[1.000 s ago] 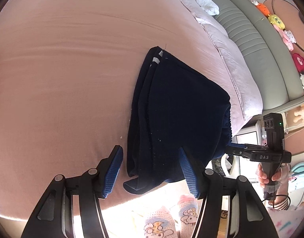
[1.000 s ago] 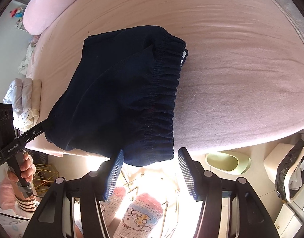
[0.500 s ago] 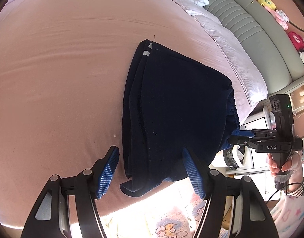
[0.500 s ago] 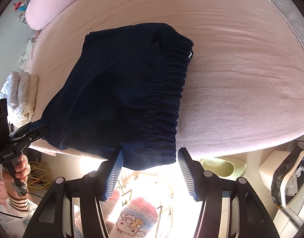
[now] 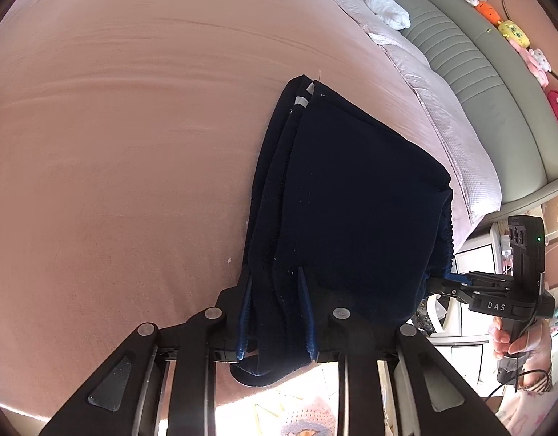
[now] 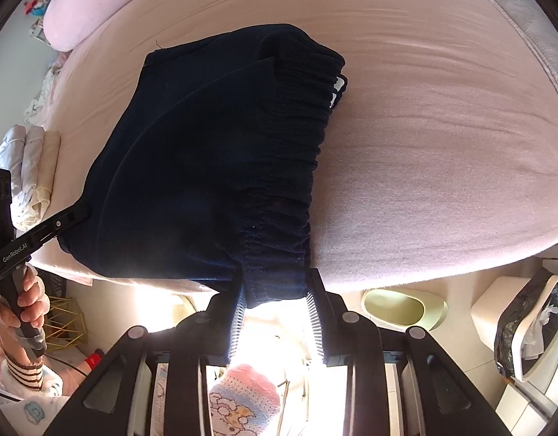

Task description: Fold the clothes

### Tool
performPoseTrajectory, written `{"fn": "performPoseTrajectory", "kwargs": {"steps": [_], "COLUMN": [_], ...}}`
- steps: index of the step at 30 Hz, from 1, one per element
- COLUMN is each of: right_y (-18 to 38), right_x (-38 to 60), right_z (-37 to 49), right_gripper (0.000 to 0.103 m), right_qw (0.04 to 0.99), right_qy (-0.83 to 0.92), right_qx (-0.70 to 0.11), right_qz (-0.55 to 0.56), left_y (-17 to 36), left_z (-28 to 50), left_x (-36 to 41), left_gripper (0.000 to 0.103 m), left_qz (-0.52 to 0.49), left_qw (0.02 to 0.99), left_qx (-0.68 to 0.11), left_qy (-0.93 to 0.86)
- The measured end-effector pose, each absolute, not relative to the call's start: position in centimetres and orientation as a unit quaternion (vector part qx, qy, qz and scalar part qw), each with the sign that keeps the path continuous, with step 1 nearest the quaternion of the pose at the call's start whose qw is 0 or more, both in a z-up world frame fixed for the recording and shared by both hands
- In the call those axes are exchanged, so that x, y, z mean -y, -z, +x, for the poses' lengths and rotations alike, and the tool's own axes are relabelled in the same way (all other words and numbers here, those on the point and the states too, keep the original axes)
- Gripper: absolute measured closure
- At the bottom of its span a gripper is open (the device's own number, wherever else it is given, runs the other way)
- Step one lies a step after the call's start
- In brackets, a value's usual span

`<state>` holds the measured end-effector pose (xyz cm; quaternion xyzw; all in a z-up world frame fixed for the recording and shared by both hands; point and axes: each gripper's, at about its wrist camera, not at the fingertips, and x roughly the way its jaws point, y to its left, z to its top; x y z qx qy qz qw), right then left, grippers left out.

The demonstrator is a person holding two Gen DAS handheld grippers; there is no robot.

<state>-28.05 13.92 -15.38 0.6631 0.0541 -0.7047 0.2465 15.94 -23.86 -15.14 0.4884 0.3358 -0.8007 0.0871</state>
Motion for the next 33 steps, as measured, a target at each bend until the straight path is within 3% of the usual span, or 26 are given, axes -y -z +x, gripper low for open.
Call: {"fn": "performPoseTrajectory", "kwargs": {"steps": [8,18,19,22,26,33], "right_y": [15.4,14.1,13.8,12.4,10.8,10.9], "right_x": [-13.8,-12.7,-12.6,-12.2,-10.7,-7.5], "right_z": [-28.2,-26.8,-26.6,-25.6,-23.3,-18.2], "right_gripper": [0.073,0.072,0.071,0.069,0.056,0.055], "right_qw": [0.239,0.244,0.248,0.261,0.28,0.332], "right_qy": [0.707,0.718,0.722,0.741,0.76,0.757], "right_qx": [-0.078,-0.148,-0.156,-0.196,-0.263,-0.319], "right_qz": [0.661,0.635,0.627,0.588,0.524,0.464], "left_y": [15.2,14.1,14.1,13.9,13.4,14.1], "left_z": [15.5,16.0,16.1,16.5,17.6,19.2], "left_x": [23.9,24.7,24.9,25.3,26.0,25.3], "left_gripper": [0.083,0.081,0.077,0.046,0.042,0.034], "left_qz": [0.532,0.529,0.536,0.547,0.531,0.52], "left_qw": [0.161,0.119,0.115,0.125,0.117,0.062], "left_qx": [-0.214,-0.249,-0.263,-0.284,-0.315,-0.387], "left_qy": [0.803,0.802,0.794,0.778,0.778,0.759]}}
